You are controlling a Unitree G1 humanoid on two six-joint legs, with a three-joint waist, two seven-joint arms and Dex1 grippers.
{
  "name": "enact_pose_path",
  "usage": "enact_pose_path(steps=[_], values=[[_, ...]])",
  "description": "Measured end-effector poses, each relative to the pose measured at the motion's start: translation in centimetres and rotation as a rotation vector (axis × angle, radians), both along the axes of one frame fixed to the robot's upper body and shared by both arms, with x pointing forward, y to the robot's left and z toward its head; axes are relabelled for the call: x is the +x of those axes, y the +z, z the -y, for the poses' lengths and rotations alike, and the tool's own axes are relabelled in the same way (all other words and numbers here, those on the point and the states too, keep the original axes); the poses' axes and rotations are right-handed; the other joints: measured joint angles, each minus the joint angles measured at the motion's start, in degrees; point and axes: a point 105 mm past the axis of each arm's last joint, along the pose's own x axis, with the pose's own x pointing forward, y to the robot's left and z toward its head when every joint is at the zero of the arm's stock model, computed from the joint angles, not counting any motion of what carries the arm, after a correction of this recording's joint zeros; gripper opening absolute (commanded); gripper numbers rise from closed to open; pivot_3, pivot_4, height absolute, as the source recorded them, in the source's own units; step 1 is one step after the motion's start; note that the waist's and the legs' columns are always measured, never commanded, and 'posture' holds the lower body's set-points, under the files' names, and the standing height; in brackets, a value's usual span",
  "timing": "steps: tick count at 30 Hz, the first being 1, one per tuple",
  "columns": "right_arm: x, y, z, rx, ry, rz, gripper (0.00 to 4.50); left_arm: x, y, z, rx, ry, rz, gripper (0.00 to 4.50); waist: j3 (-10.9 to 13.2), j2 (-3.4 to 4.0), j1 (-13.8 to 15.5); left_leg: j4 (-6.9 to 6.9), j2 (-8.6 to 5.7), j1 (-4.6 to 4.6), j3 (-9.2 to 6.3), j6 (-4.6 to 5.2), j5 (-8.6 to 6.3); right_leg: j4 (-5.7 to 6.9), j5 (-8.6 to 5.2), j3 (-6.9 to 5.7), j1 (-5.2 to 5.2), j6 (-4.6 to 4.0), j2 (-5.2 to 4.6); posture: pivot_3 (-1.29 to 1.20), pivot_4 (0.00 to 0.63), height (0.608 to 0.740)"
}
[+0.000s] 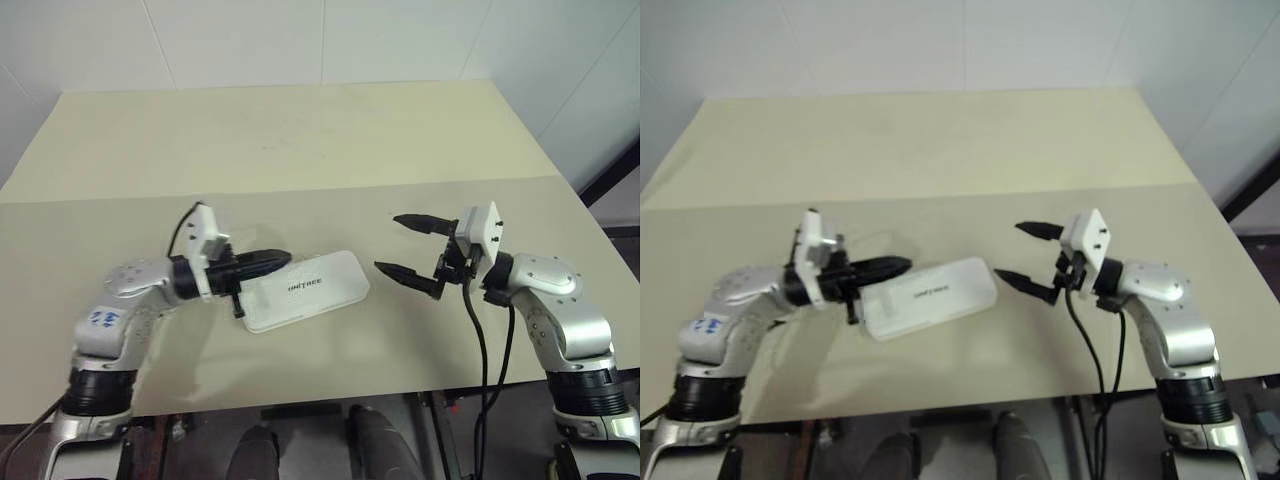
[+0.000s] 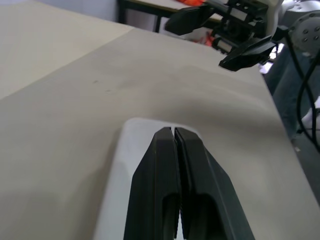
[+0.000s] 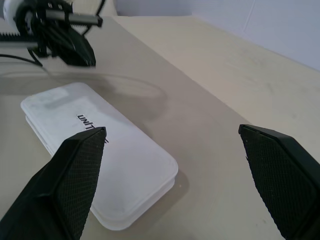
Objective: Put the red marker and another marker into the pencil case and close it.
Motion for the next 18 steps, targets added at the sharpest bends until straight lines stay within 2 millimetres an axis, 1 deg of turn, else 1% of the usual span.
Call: enact_pose_path(steps=[3, 6, 7, 8, 11, 14, 15, 18], values=[[0.1, -0.1, 0.3, -0.01, 0.004, -0.009, 4.5, -0.4, 0.7, -1.5, 0.012, 0.012, 0.04, 0.59, 0.0, -0.01, 0.1, 0.04, 0.0, -0.02, 0.0, 0.0, 0.0, -0.03, 0.0, 0.0, 0.01, 0.0, -0.01, 0.0, 0.15, 0.74], [0.3, -0.3, 1.1, -0.027, -0.012, -0.018, 4.5, -0.9, 1.0, -4.1, 0.093, 0.024, 0.059, 1.52, 0.0, -0.02, 0.1, 0.03, 0.0, -0.02, 0.01, -0.01, 0.0, -0.08, -0.09, 0.0, 0.01, -0.17, -0.01, 0.0, 0.15, 0.74], [0.4, -0.1, 1.4, -0.024, -0.024, -0.014, 4.5, -1.1, 1.1, -4.7, 0.112, 0.025, 0.068, 1.96, 0.0, -0.02, 0.1, 0.02, 0.0, -0.02, 0.01, -0.01, -0.01, -0.09, -0.18, 0.0, 0.01, -0.33, -0.01, 0.0, 0.15, 0.74], [0.4, 0.1, 1.7, -0.018, -0.034, -0.005, 4.5, -1.1, 1.3, -5.3, 0.118, 0.029, 0.076, 2.22, 0.0, -0.02, 0.1, 0.02, 0.0, -0.02, 0.01, -0.01, -0.01, -0.1, -0.24, 0.0, 0.01, -0.45, -0.01, 0.0, 0.15, 0.74], [0.4, 0.3, 2.1, -0.026, -0.044, 0.008, 4.5, -1.0, 1.4, -6.0, 0.119, 0.037, 0.095, 3.25, 0.0, -0.02, 0.2, 0.02, 0.0, -0.05, 0.01, -0.02, -0.01, -0.11, -0.21, 0.0, 0.01, -0.4, -0.01, 0.0, 0.15, 0.74], [0.5, 0.7, 2.7, -0.035, -0.064, 0.021, 4.5, -0.9, 1.7, -6.1, 0.119, 0.036, 0.118, 4.31, 0.0, -0.03, 0.1, 0.01, 0.0, -0.05, 0.01, -0.02, -0.01, -0.11, -0.16, 0.0, 0.01, -0.3, -0.01, 0.0, 0.15, 0.74], [0.5, 0.9, 3.0, -0.033, -0.073, 0.028, 4.5, -0.9, 1.8, -6.1, 0.119, 0.034, 0.13, 4.48, 0.0, -0.03, 0.1, 0.0, 0.0, -0.05, 0.01, -0.02, -0.01, -0.11, -0.15, 0.0, 0.0, -0.29, -0.01, 0.0, 0.15, 0.74], [0.5, 1.3, 3.4, -0.04, -0.087, 0.039, 4.5, -0.8, 2.1, -6.2, 0.117, 0.036, 0.15, 4.48, 0.0, -0.03, 0.1, 0.01, 0.0, -0.04, 0.01, -0.02, -0.01, -0.1, -0.11, 0.0, 0.01, -0.2, -0.01, 0.0, 0.15, 0.74]])
